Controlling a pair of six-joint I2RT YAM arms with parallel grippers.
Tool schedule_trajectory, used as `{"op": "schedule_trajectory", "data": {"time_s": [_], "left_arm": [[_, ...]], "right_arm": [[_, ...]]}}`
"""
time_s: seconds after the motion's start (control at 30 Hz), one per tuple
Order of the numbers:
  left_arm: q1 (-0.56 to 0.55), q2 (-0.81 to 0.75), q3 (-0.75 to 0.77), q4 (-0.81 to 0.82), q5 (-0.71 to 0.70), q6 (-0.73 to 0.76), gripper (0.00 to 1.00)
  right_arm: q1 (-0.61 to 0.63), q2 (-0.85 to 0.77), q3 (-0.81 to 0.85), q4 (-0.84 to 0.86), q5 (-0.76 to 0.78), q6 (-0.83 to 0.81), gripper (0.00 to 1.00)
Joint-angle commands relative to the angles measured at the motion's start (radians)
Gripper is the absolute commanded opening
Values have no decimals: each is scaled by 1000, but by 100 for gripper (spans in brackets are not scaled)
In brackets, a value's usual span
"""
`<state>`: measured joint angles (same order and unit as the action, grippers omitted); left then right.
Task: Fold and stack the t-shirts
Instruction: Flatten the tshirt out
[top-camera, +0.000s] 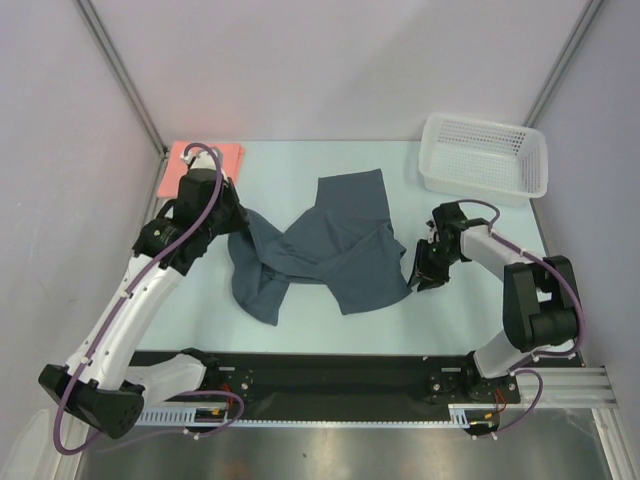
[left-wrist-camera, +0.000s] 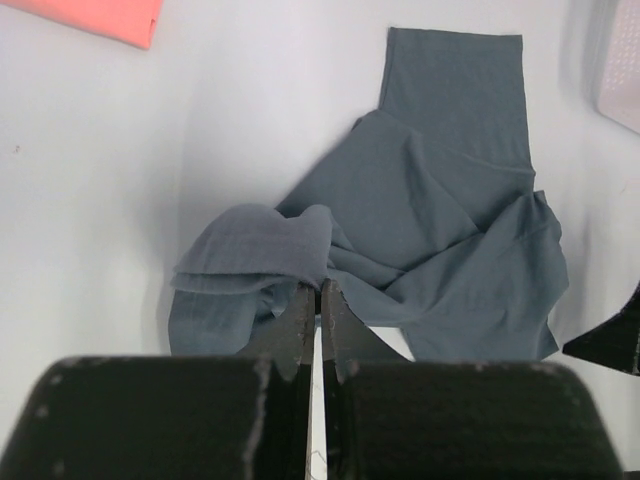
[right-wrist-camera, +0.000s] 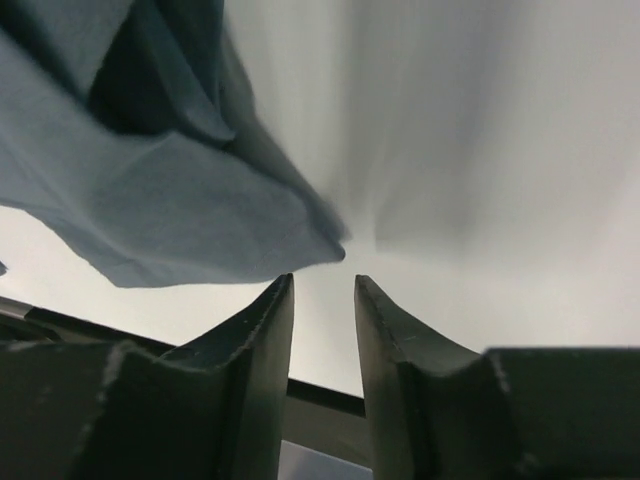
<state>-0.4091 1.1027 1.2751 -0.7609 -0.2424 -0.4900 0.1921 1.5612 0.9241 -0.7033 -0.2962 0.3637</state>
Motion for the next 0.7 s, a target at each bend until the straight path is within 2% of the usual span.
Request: {"op": "schedule_trajectory", "data": {"time_s": [0.0, 0.43, 0.67], "left_arm": [[6, -20, -10, 12, 25, -38, 0], [6, -9, -8, 21, 34, -45, 0], [6, -15, 4, 12, 28, -41, 0]], "right_arm": [[-2, 35, 10, 57, -23, -49, 37], [1, 117, 10, 100, -40, -54, 36], [9, 123, -11, 103, -44, -52, 32]]}}
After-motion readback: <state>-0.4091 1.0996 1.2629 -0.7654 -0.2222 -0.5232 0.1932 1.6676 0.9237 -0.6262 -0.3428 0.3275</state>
